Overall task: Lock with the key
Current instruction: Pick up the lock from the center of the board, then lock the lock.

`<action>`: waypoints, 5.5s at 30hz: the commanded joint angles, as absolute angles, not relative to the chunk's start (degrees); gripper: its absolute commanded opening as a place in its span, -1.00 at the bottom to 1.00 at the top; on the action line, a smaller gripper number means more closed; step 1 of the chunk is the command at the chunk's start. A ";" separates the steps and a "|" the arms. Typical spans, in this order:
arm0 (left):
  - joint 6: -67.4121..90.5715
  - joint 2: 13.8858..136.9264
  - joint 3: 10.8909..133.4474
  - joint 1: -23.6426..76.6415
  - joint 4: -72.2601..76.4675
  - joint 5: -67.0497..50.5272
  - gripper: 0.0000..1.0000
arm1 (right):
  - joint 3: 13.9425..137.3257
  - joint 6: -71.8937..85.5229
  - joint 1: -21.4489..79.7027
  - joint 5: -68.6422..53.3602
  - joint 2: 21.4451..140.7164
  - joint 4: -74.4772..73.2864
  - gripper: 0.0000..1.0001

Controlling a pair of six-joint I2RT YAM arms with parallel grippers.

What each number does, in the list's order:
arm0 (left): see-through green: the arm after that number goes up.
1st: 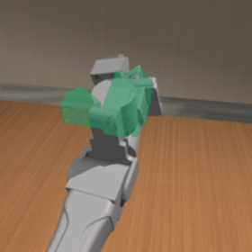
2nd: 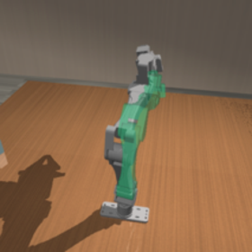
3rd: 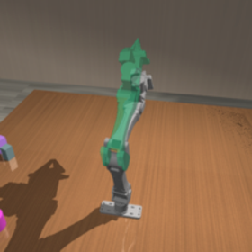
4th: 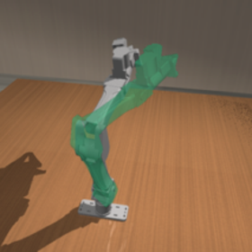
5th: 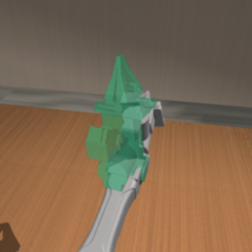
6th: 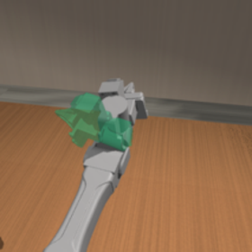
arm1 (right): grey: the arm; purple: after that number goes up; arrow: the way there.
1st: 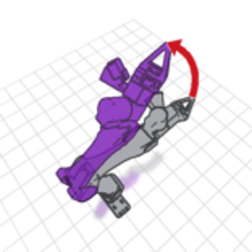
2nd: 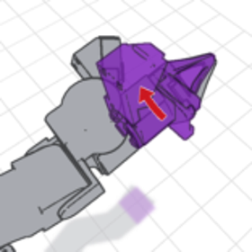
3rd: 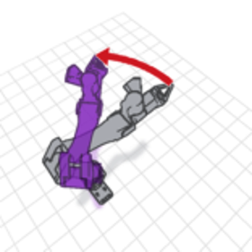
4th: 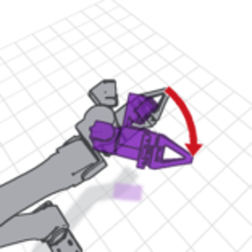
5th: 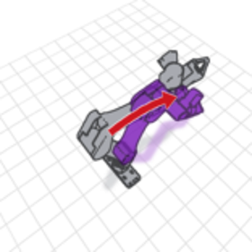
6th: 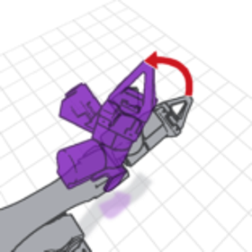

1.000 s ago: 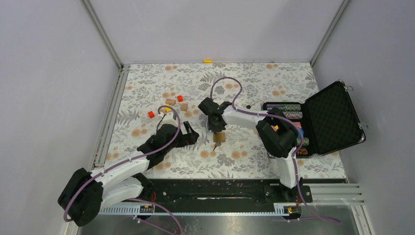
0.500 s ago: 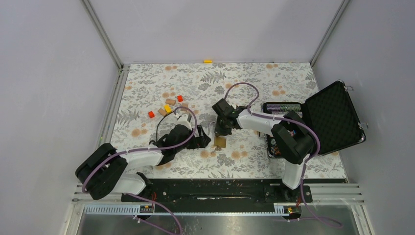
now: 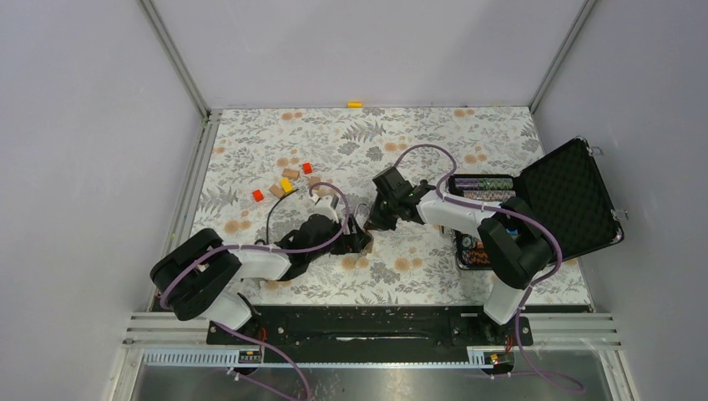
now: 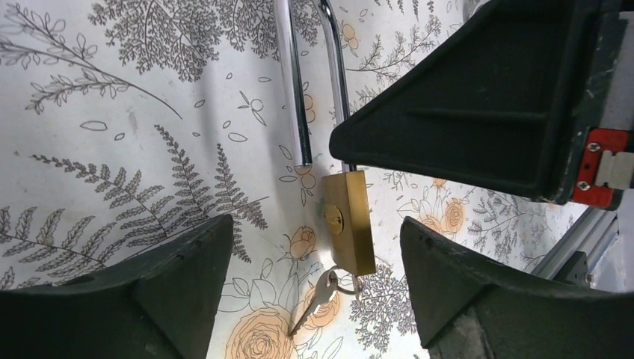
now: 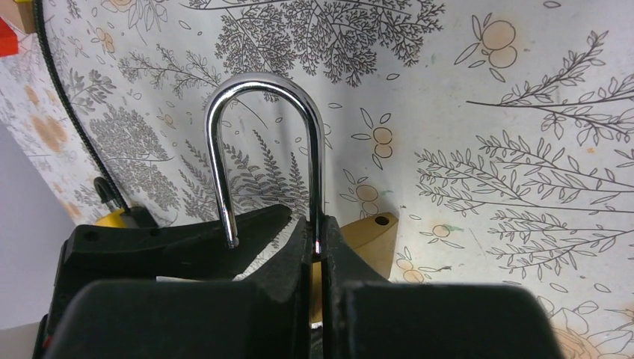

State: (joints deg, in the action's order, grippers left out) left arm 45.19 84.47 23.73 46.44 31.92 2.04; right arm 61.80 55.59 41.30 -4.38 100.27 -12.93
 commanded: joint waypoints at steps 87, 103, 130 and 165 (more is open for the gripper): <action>-1.53 55.21 70.87 50.28 -26.89 -36.77 -0.53 | 56.46 11.33 33.12 -60.80 52.41 4.84 -1.00; 19.31 51.21 60.30 45.16 5.93 -36.42 0.23 | 57.62 26.81 33.13 -46.63 46.44 23.46 -1.00; 26.95 51.78 56.69 38.99 13.88 -50.43 -1.00 | 58.90 31.77 32.83 -48.07 50.53 24.84 -1.00; 35.97 53.45 54.58 38.27 27.06 -55.27 -1.00 | 55.50 30.21 32.12 -51.12 49.45 14.43 -1.00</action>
